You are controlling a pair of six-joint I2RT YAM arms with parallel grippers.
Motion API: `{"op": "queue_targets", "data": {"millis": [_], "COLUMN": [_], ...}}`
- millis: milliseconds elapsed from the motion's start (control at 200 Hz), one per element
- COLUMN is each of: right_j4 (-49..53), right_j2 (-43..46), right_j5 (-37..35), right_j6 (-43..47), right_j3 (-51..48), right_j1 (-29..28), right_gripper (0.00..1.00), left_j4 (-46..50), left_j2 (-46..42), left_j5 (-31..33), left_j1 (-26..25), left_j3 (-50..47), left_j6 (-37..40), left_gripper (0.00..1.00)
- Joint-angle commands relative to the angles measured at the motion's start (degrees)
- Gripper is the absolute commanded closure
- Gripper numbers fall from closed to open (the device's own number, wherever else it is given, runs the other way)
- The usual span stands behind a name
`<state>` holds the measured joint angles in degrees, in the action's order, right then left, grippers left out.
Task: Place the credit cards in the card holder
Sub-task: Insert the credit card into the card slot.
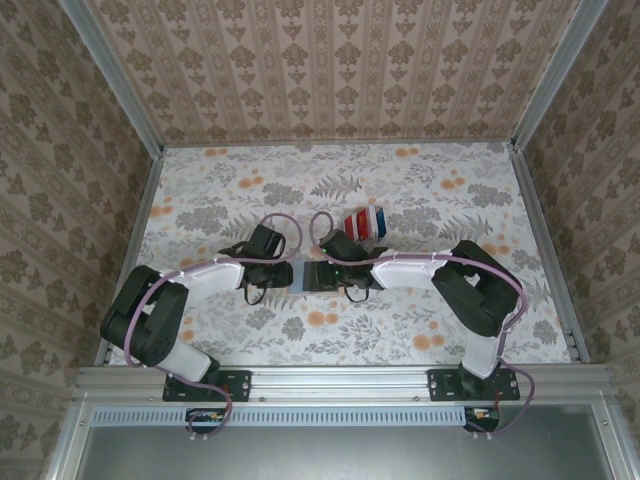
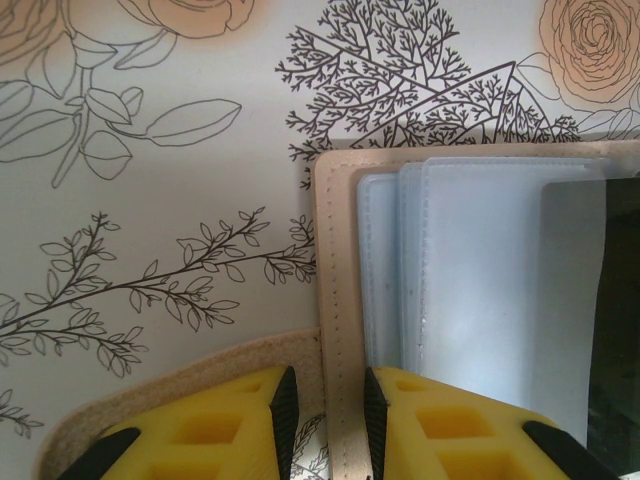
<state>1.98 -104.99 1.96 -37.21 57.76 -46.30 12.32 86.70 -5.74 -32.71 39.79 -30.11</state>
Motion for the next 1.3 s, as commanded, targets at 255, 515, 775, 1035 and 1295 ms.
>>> {"op": "queue_targets", "data": {"millis": [255, 515, 775, 1035, 1295], "right_j4": [-1.9, -4.2, -7.6, -7.2, -4.0], "right_j2": [-4.8, -6.8, -5.1, 0.4, 3.7], "right_j5": [4.1, 5.9, 6.9, 5.7, 6.1], "right_j6": [-0.8, -1.8, -2.9, -2.2, 0.8], "right_j3": [2.8, 3.8, 1.5, -0.9, -2.6], "right_j1": [0.0, -0.5, -0.3, 0.4, 1.1], "right_gripper": [0.86, 0.86, 0.86, 0.86, 0.86], "left_j4": [0.0, 0.0, 1.0, 2.6, 6.6], "left_j2": [3.9, 4.3, 3.0, -6.9, -10.3], "left_j5": [-3.5, -3.4, -2.6, 0.5, 1.4], "left_j1": [-1.8, -2.2, -2.4, -2.2, 0.9], "left_j3": [-2.5, -1.9, -1.5, -1.8, -0.9], "left_j6": [-2.5, -2.7, -2.5, -1.9, -0.4], "left_gripper": [0.72, 0.72, 0.72, 0.71, 0.69]}}
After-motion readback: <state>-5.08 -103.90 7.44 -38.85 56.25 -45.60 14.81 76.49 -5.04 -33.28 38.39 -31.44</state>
